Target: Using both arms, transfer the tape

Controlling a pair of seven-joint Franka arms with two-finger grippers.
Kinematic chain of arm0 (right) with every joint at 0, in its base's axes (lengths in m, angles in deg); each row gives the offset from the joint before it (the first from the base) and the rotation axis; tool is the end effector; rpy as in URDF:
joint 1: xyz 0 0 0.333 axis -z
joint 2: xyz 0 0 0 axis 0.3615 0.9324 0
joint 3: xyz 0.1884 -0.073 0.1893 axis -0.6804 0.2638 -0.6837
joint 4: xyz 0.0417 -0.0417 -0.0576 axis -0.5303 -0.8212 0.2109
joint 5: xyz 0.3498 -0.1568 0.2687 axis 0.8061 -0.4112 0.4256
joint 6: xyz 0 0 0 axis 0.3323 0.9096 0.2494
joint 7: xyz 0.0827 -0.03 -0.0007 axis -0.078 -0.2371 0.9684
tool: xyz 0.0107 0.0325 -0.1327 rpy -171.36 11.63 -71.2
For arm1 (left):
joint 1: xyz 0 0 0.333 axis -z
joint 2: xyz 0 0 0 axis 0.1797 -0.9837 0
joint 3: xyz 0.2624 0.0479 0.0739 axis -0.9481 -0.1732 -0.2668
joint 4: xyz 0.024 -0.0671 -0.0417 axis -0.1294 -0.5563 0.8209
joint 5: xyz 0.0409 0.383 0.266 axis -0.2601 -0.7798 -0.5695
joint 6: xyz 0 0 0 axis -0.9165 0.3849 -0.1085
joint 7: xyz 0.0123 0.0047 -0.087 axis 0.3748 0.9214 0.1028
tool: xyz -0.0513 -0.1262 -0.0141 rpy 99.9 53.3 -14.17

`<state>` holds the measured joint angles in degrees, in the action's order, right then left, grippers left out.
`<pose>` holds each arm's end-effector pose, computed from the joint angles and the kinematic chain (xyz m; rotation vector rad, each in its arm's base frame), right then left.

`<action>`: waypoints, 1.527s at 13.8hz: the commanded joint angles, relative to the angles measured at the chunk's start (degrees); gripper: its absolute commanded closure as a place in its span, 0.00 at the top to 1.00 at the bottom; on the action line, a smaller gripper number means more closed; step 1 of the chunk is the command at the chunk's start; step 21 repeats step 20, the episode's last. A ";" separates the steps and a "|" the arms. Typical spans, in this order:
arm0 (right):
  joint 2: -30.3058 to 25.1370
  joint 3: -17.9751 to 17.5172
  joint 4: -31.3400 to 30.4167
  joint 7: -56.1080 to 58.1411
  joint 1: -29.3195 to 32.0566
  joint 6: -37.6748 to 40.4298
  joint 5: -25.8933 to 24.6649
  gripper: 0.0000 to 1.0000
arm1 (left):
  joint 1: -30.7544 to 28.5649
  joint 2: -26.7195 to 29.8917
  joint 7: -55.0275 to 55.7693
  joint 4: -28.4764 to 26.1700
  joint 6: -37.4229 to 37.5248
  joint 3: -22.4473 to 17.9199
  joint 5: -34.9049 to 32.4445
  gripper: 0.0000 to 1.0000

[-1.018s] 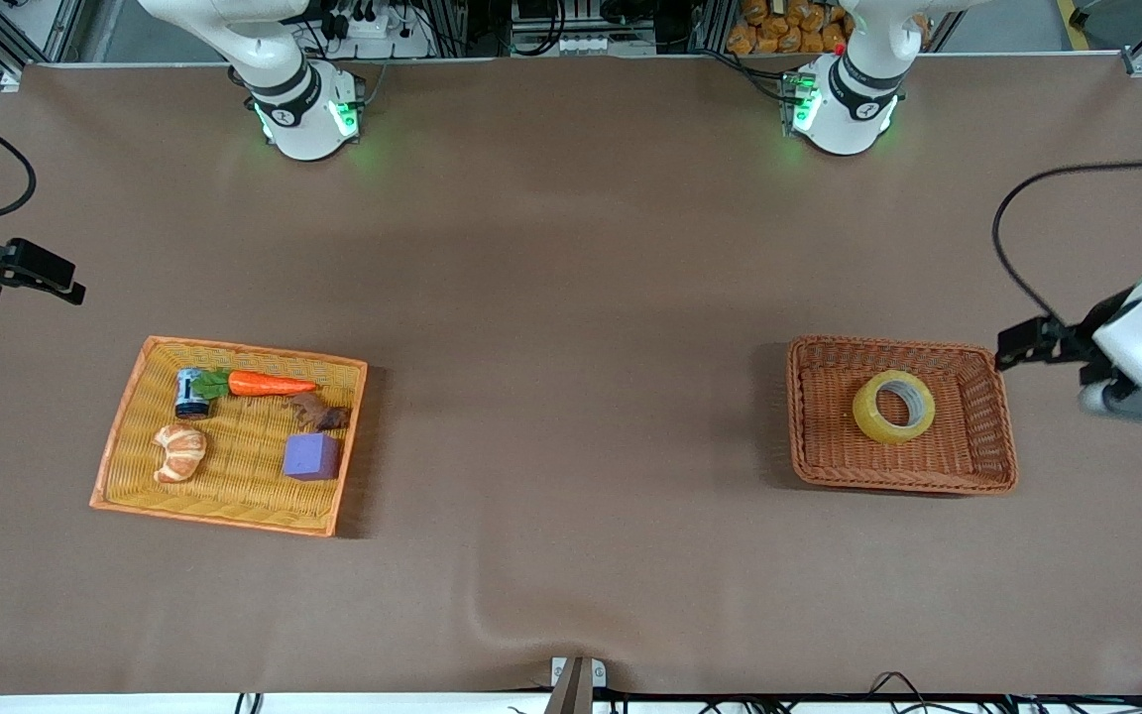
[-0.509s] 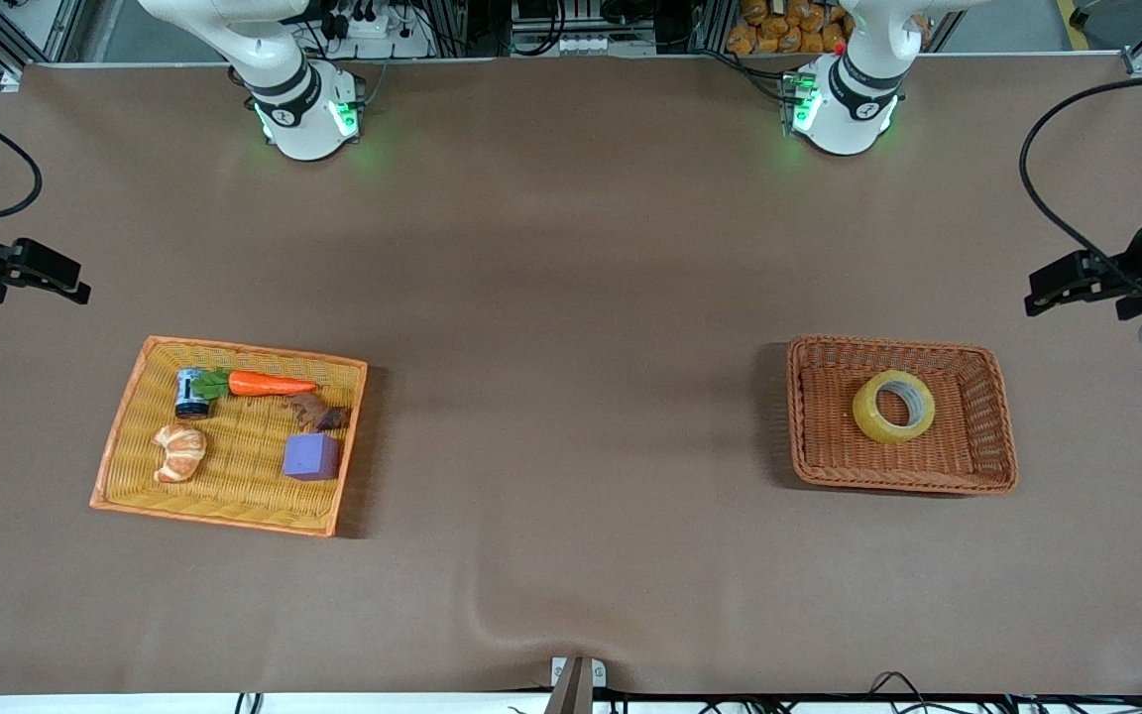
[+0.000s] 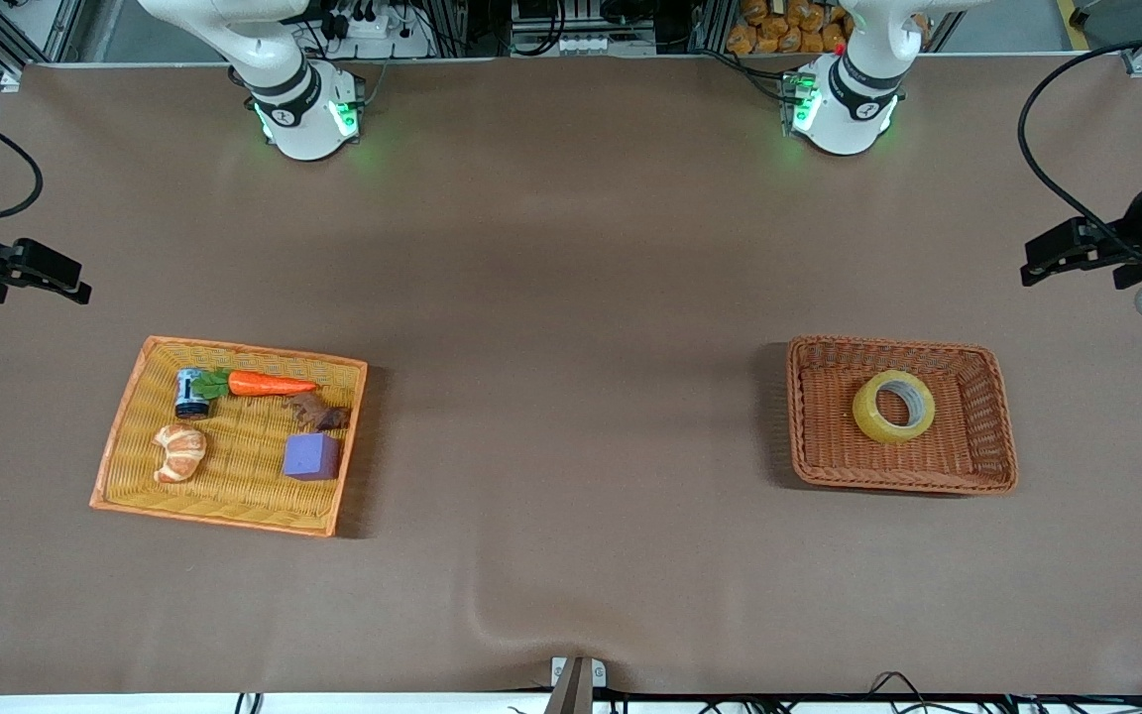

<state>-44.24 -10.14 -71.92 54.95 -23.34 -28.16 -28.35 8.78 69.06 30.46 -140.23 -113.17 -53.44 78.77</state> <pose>0.6423 -0.0467 0.5240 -3.1250 0.0456 0.0387 0.6438 -0.0346 0.5574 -3.1346 0.0796 0.1030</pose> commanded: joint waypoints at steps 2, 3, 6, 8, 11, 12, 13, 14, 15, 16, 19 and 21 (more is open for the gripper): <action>-0.52 0.02 -0.39 0.47 0.13 0.22 0.81 1.00 | 5.97 6.52 1.24 -5.76 -0.13 -5.48 0.42 1.00; -0.52 0.02 -0.39 0.47 0.13 0.22 0.81 1.00 | 5.71 6.69 0.71 -6.46 -0.39 -5.84 0.33 1.00; -0.52 0.02 -0.39 0.55 0.22 0.22 0.81 1.00 | 5.44 6.87 0.62 -7.00 -0.57 -6.28 -0.11 1.00; -0.52 0.02 -0.48 0.47 0.22 0.22 0.81 1.00 | 5.44 6.87 1.23 -6.65 -0.57 -6.28 -0.02 1.00; -0.35 0.02 -0.57 0.56 0.48 0.14 0.89 1.00 | 5.53 6.69 2.11 -6.56 -0.57 -6.10 -0.11 1.00; -0.26 0.02 -0.57 0.56 0.40 0.05 0.89 1.00 | 5.44 6.69 2.98 -6.56 -0.57 -6.02 -0.02 1.00; -0.26 0.02 -0.48 0.56 0.40 0.05 0.89 1.00 | 5.44 6.61 3.08 -6.56 -0.49 -6.02 -0.02 1.00; -0.26 0.02 -0.39 0.56 0.40 0.05 0.89 1.00 | 5.44 6.52 3.08 -6.56 -0.48 -5.93 -0.11 1.00; -0.35 0.02 -0.48 0.56 0.40 0.13 0.89 1.00 | 5.44 6.52 3.08 -6.56 -0.40 -5.93 -0.19 1.00; -0.35 0.02 -0.57 0.56 0.40 0.14 0.89 1.00 | 5.53 6.61 3.17 -6.56 -0.22 -5.75 -0.20 1.00; -0.35 0.02 -0.57 0.56 0.31 0.13 0.89 1.00 | 5.53 6.61 3.08 -6.56 -0.13 -5.58 -0.20 1.00; -0.26 0.02 -0.57 0.56 0.39 0.14 0.89 1.00 | 5.62 6.69 3.08 -6.56 -0.05 -5.66 -0.20 1.00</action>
